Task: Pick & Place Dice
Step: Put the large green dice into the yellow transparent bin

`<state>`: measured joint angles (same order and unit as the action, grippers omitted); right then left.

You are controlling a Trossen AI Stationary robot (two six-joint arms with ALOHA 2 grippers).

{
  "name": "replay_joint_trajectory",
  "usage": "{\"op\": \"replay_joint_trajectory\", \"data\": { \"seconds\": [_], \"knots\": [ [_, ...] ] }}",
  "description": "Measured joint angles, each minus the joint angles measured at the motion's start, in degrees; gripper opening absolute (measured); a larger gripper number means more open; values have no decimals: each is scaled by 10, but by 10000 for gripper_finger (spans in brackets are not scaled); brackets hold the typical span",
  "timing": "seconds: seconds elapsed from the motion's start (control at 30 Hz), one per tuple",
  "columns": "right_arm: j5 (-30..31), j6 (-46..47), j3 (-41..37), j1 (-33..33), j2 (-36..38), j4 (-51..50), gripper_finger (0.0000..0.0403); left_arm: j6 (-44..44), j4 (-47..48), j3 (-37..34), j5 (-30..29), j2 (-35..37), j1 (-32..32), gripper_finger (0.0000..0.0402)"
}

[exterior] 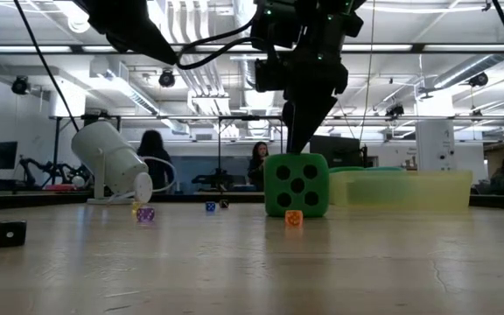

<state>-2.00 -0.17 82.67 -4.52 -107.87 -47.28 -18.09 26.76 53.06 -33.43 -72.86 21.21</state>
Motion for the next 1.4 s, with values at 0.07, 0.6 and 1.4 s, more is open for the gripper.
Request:
{"op": "replay_joint_trajectory", "data": {
  "seconds": [0.07,0.6,1.4],
  "knots": [
    [-2,0,-2,-1,0,1,400,-1,-2,0,0,0,0,12],
    [-22,0,-23,0,1,22,400,-6,-4,0,0,0,0,12],
    [-17,34,3,2,-2,5,400,-15,-4,0,0,0,0,12]
  ]
}}
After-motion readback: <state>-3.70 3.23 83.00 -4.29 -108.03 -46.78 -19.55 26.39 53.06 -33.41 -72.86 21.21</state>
